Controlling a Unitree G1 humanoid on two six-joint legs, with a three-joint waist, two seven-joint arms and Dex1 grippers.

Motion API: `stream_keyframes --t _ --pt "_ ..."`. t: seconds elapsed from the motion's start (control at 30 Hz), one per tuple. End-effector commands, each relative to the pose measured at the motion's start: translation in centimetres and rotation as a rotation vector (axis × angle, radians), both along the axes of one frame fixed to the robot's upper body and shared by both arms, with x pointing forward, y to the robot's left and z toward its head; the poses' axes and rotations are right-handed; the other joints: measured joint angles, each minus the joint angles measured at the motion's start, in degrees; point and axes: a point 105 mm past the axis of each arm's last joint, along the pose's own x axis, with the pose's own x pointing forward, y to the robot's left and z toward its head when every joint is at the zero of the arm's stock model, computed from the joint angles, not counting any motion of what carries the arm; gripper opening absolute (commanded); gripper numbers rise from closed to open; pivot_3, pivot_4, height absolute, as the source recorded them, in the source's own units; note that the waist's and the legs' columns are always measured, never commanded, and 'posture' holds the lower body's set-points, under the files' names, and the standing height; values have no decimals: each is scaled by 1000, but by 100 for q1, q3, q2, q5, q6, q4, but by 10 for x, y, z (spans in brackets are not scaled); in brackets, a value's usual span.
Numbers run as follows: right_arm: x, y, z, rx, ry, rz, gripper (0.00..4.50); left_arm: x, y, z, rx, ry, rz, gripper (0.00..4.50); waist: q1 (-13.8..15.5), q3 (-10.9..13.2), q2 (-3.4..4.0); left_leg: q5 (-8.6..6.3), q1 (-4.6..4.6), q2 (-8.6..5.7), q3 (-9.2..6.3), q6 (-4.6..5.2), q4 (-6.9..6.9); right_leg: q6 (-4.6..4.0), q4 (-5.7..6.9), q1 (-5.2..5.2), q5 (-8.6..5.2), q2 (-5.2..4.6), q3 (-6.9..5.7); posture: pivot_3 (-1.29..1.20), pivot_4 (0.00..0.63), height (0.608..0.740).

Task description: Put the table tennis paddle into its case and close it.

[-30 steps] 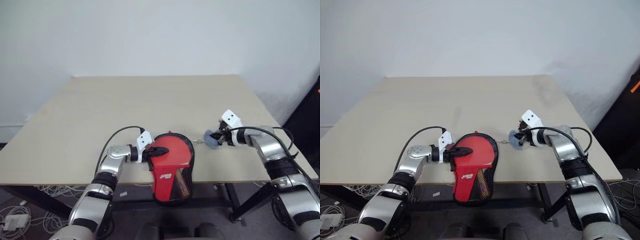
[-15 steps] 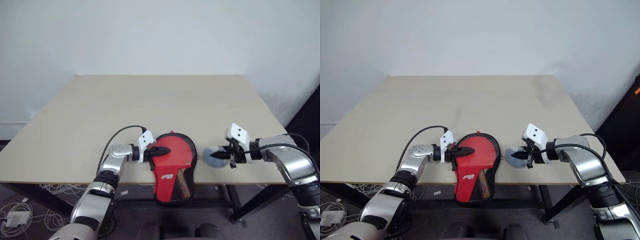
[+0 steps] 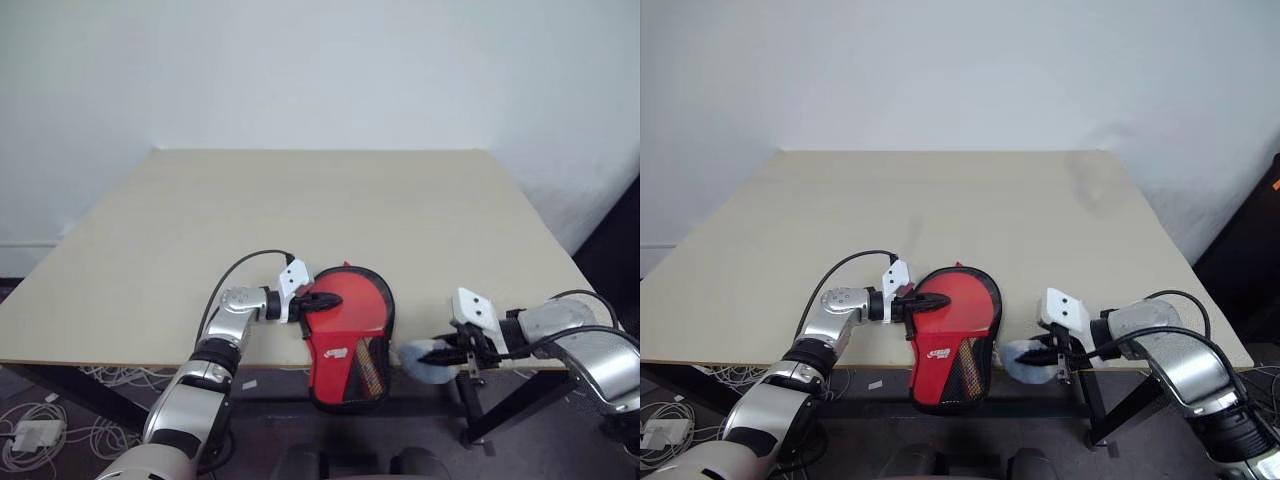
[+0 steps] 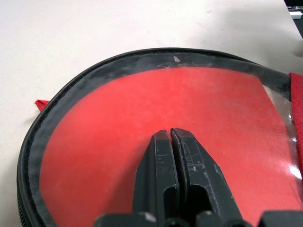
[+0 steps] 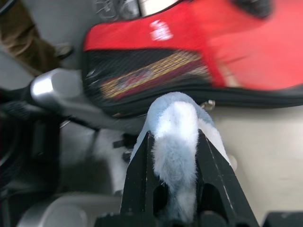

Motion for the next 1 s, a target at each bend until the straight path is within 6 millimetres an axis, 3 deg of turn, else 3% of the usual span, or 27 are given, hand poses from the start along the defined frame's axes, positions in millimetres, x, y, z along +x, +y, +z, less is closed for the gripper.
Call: stream_keyframes --t 0.03,0.37,0.73,0.87,1.0 --pt "-15 2 6 4 11 85 145 -21 9 -42 127 147 -8 0 13 2 -3 -1 0 0 0 1 0 0 -2 0 0 -11 -17 0 0 740" --pt "-44 1 4 3 67 174 145 -19 11 -41 137 138 -3 0 58 7 -14 -6 -1 17 -10 -8 0 0 -10 1 0 -25 -75 0 0 740" --pt "-68 9 19 73 101 294 145 -17 9 -41 133 139 6 0 60 11 -20 -7 -3 14 -10 -8 0 1 -17 4 0 -46 -93 0 0 740" --pt "-67 11 20 77 90 295 145 -16 8 -41 132 139 18 0 66 13 -22 -7 -3 14 -11 -7 0 1 -19 4 0 -61 -114 0 0 740" --pt "-54 8 23 75 67 238 145 -11 11 -41 131 140 59 0 88 15 -24 -9 -3 18 -6 -6 -2 1 -26 4 0 -127 -217 0 0 740"
